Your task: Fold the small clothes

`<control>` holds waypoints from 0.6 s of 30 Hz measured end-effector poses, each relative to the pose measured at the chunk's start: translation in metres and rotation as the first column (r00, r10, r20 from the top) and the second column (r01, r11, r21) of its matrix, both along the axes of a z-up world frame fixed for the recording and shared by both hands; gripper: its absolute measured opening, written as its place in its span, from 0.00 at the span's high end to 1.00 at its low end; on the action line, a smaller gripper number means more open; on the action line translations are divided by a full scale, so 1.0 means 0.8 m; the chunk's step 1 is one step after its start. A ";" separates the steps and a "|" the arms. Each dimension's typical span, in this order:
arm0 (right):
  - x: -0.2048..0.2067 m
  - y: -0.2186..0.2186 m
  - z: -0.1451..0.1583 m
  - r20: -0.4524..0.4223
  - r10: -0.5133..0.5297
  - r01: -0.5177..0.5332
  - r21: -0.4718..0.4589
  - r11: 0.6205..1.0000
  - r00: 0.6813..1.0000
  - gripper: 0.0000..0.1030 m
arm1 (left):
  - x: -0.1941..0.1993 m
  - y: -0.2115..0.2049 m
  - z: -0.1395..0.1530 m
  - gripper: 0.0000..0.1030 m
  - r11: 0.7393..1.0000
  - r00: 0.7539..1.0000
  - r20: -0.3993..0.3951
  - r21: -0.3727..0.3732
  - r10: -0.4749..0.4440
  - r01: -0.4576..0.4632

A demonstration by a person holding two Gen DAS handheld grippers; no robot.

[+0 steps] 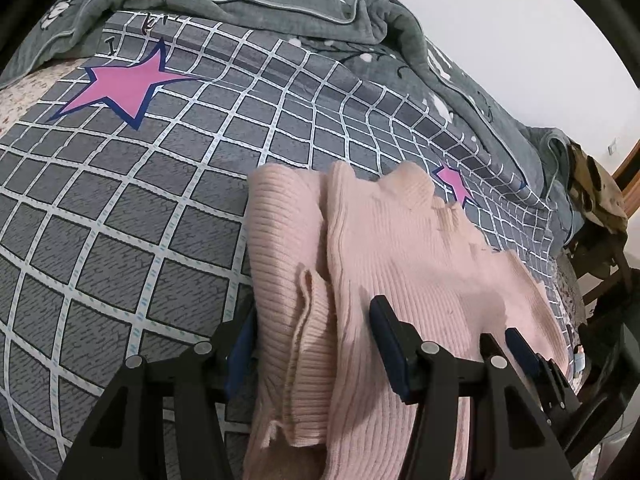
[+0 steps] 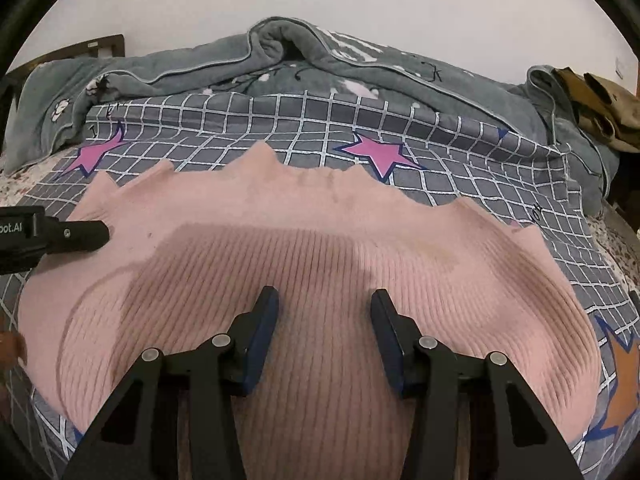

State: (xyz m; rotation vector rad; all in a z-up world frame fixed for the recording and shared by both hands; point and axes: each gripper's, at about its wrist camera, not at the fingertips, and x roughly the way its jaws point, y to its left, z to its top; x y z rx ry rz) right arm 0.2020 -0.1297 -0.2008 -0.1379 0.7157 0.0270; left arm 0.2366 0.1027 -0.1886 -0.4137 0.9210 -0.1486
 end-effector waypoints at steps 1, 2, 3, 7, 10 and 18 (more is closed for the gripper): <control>-0.001 0.000 0.000 0.000 0.002 -0.002 0.001 1.000 1.000 0.54 | 0.000 -0.001 0.000 0.48 1.000 1.000 0.000 0.002 0.001 -0.001; -0.001 -0.001 -0.001 0.001 0.002 -0.002 0.002 1.000 1.000 0.54 | -0.001 -0.002 -0.001 0.48 1.000 1.000 0.000 0.006 0.002 -0.002; -0.002 -0.001 0.000 0.003 -0.002 0.002 0.002 1.000 1.000 0.54 | -0.001 -0.002 -0.001 0.48 1.000 1.000 0.001 0.010 0.002 -0.002; -0.007 0.003 -0.004 0.027 -0.011 0.011 -0.013 1.000 1.000 0.54 | -0.001 -0.004 -0.002 0.48 1.000 1.000 0.003 0.026 0.001 -0.001; -0.011 0.006 -0.006 0.046 -0.018 0.019 -0.023 1.000 0.999 0.54 | -0.001 -0.005 -0.002 0.47 1.000 1.000 0.004 0.030 0.000 -0.001; -0.010 0.007 -0.006 0.042 -0.030 0.031 -0.019 0.999 0.999 0.54 | -0.002 -0.010 -0.003 0.46 0.999 1.000 0.021 0.050 0.003 -0.004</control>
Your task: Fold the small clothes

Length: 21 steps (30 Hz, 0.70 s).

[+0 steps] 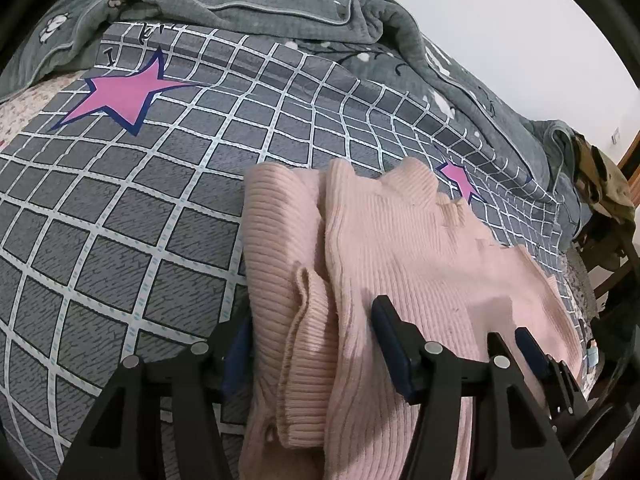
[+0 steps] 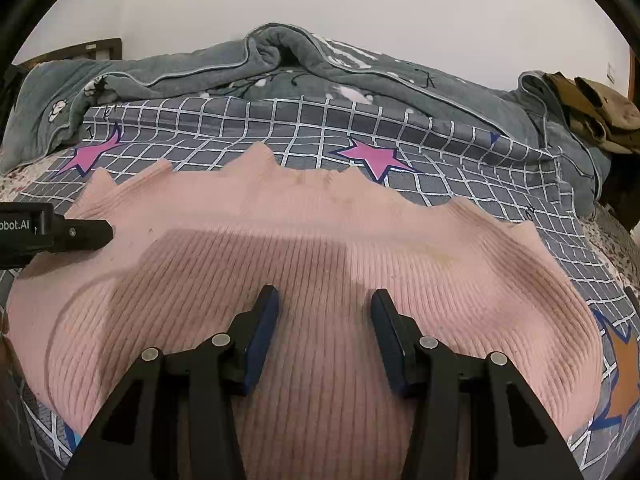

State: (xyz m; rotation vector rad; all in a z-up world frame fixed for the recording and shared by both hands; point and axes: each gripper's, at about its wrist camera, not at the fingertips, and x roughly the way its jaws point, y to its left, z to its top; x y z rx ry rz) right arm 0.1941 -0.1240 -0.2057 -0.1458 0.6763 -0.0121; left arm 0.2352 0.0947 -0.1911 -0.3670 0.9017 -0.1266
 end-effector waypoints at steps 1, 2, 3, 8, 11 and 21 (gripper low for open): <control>0.000 0.001 0.000 -0.002 0.000 0.000 -0.004 1.000 1.000 0.54 | 0.000 0.000 0.000 0.46 1.000 1.000 0.000 -0.003 0.001 -0.001; 0.001 0.001 0.000 -0.004 0.000 0.000 -0.007 1.000 1.000 0.54 | 0.000 0.001 -0.001 0.45 1.000 1.000 -0.002 -0.007 0.001 -0.001; 0.001 0.002 0.000 -0.006 -0.001 0.000 -0.011 1.000 1.000 0.54 | 0.001 0.001 -0.001 0.45 1.000 1.000 -0.004 -0.010 -0.002 0.002; 0.002 0.001 0.000 -0.012 0.000 0.000 -0.008 1.000 1.000 0.54 | 0.003 0.002 -0.002 0.43 1.000 1.000 -0.011 -0.014 -0.012 0.011; 0.002 0.001 0.000 -0.010 0.000 0.000 -0.009 1.000 1.000 0.54 | 0.004 0.001 -0.002 0.41 1.000 1.000 -0.014 -0.013 -0.019 0.018; 0.002 0.001 0.000 -0.014 -0.002 0.002 -0.006 1.000 1.000 0.54 | 0.007 0.000 -0.004 0.38 0.999 0.999 -0.021 -0.020 -0.031 0.031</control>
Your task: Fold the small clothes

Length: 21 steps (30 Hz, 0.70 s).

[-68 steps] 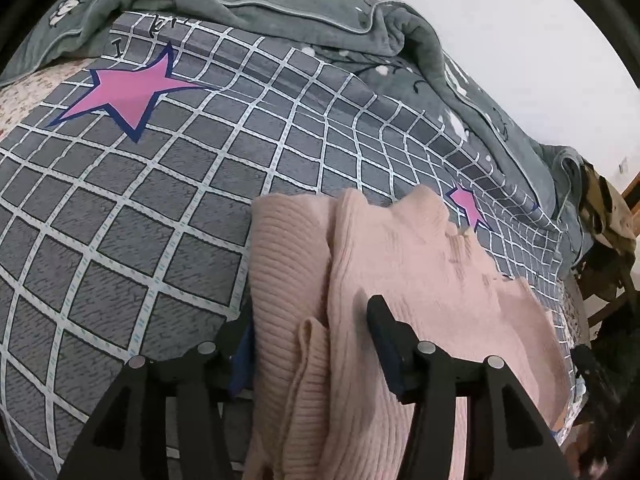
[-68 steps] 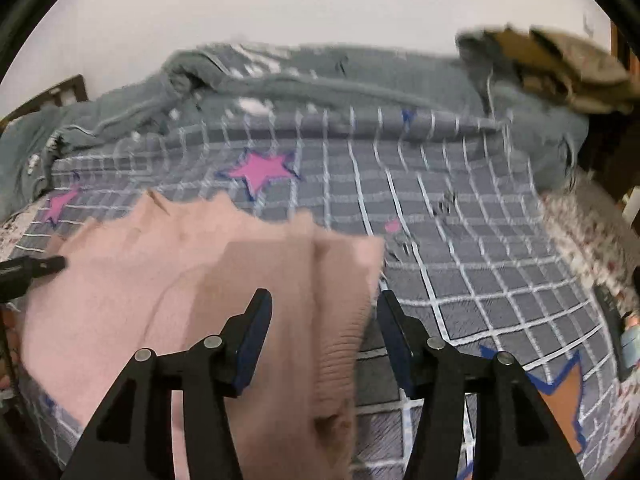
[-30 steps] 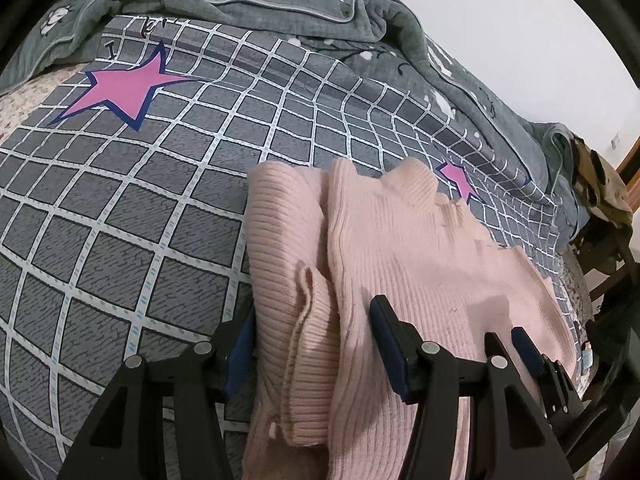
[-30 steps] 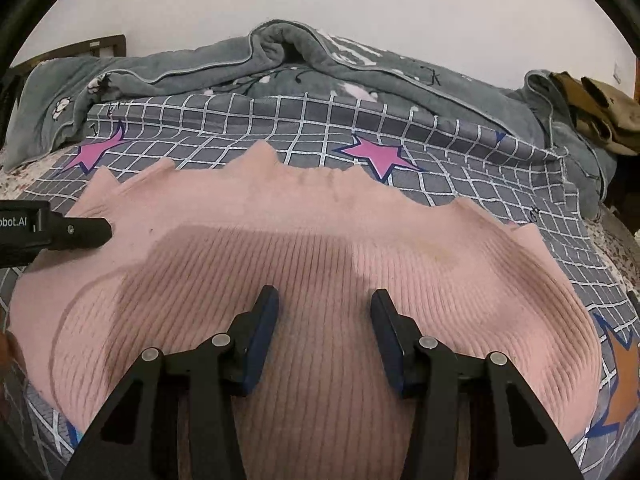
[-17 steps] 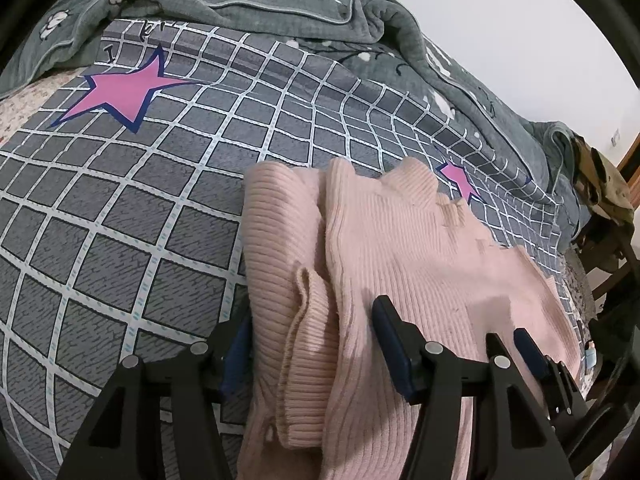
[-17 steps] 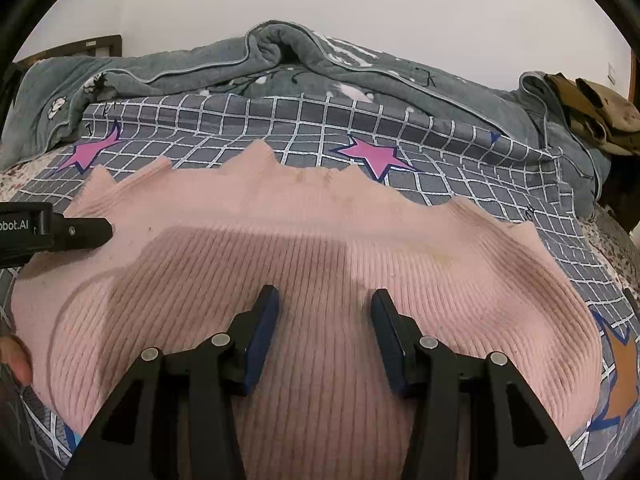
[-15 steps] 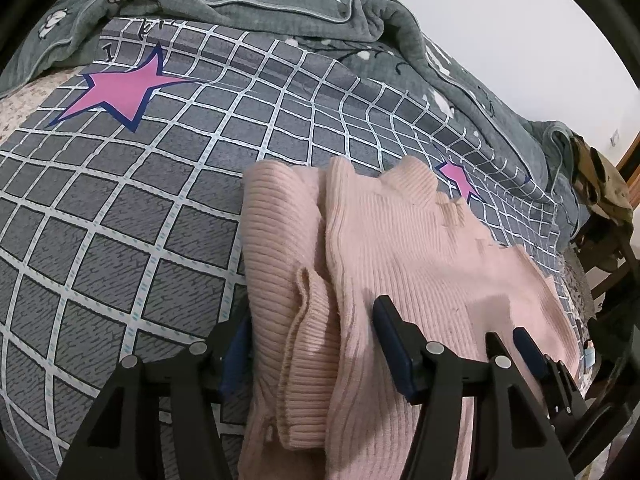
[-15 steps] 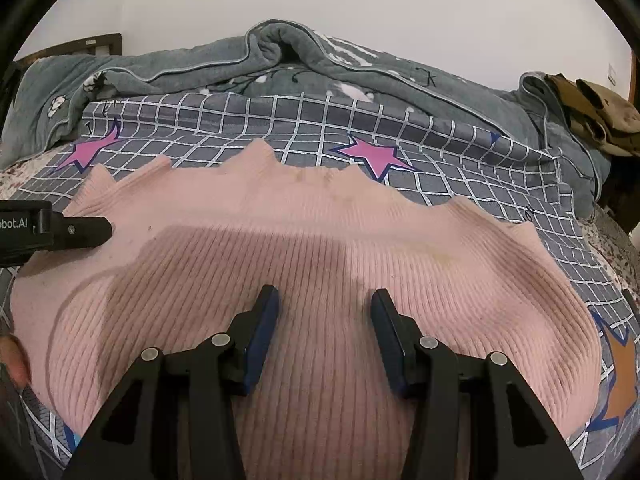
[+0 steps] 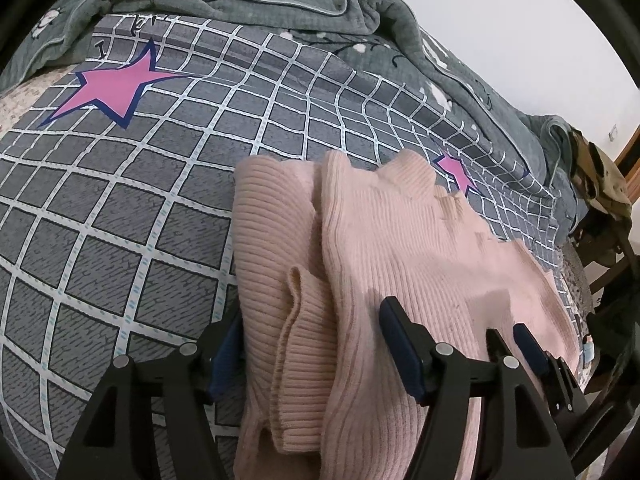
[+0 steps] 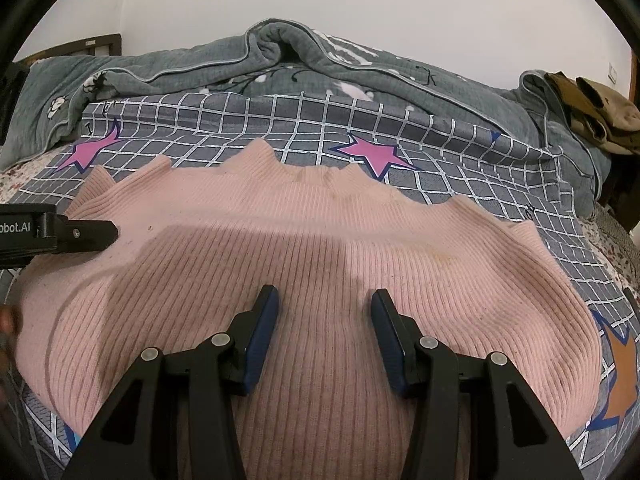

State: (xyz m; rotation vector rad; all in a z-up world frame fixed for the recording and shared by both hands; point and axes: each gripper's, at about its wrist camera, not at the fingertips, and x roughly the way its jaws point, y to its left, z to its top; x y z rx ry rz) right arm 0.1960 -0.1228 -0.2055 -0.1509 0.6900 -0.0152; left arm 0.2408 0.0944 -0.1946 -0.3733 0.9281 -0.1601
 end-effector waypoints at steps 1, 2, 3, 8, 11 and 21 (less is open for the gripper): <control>0.000 0.000 0.000 -0.003 -0.001 0.001 0.000 1.000 1.000 0.54 | 0.000 0.000 0.000 0.38 1.000 1.000 0.001 -0.002 0.000 0.000; 0.000 0.000 0.000 -0.008 -0.002 0.002 0.002 1.000 1.000 0.54 | 0.000 0.000 -0.001 0.38 1.000 1.000 0.002 -0.002 -0.002 0.002; 0.002 0.000 0.002 -0.020 -0.003 0.003 0.004 1.000 1.000 0.54 | 0.001 0.000 -0.001 0.38 1.000 1.000 0.001 -0.001 -0.005 0.005; 0.002 0.000 0.005 -0.053 0.004 -0.004 0.005 1.000 0.999 0.54 | 0.001 0.011 -0.003 0.68 0.994 0.999 -0.031 -0.106 0.011 -0.014; -0.004 0.002 0.008 -0.068 0.009 -0.009 -0.005 1.000 0.998 0.54 | -0.003 0.015 0.000 0.74 0.989 0.999 -0.035 -0.142 0.033 -0.038; -0.035 -0.010 0.020 -0.114 0.050 -0.045 0.040 0.998 0.992 0.53 | -0.007 -0.009 0.033 0.78 0.997 0.996 -0.044 -0.037 0.072 -0.074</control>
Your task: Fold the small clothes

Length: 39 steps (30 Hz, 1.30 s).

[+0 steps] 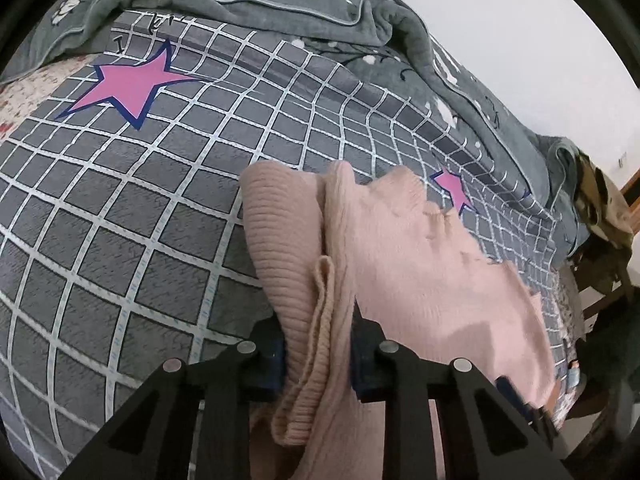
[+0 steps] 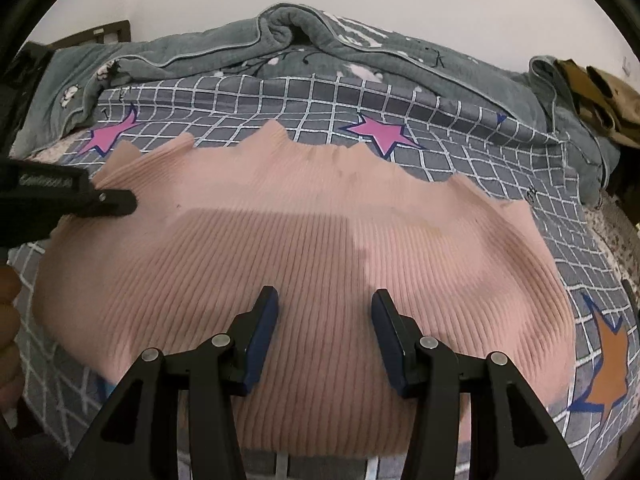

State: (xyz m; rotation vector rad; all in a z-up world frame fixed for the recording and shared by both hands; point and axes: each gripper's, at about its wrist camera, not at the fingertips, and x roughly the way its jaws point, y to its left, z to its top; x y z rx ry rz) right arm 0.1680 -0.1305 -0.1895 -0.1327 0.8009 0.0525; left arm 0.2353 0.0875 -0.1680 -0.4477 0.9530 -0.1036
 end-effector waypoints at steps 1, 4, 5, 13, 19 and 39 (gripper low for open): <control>-0.003 -0.001 0.000 -0.002 0.007 -0.007 0.002 1.000 1.000 0.53 | -0.002 -0.001 0.006 0.78 1.000 1.000 0.002 0.000 0.002 -0.002; -0.013 -0.005 0.001 -0.004 0.035 -0.035 0.010 0.999 0.999 0.52 | -0.006 -0.010 0.026 0.78 1.000 1.000 0.002 0.006 0.003 -0.003; -0.016 -0.007 0.001 -0.008 0.043 -0.043 0.018 0.999 0.999 0.51 | -0.006 -0.014 0.034 0.78 1.000 1.000 -0.001 0.006 0.008 -0.008; -0.052 -0.056 0.007 -0.036 0.143 -0.132 0.228 0.965 0.989 0.49 | -0.007 -0.086 0.088 0.78 0.995 1.000 -0.024 0.100 0.016 -0.013; -0.083 -0.126 0.033 -0.002 0.105 -0.098 0.331 0.939 0.994 0.49 | -0.006 -0.159 0.115 0.78 0.985 0.999 -0.031 0.170 -0.013 0.018; -0.135 -0.282 0.055 0.035 -0.076 0.057 0.389 0.920 0.997 0.49 | -0.001 -0.333 0.082 0.61 0.952 0.950 -0.097 0.047 -0.296 0.302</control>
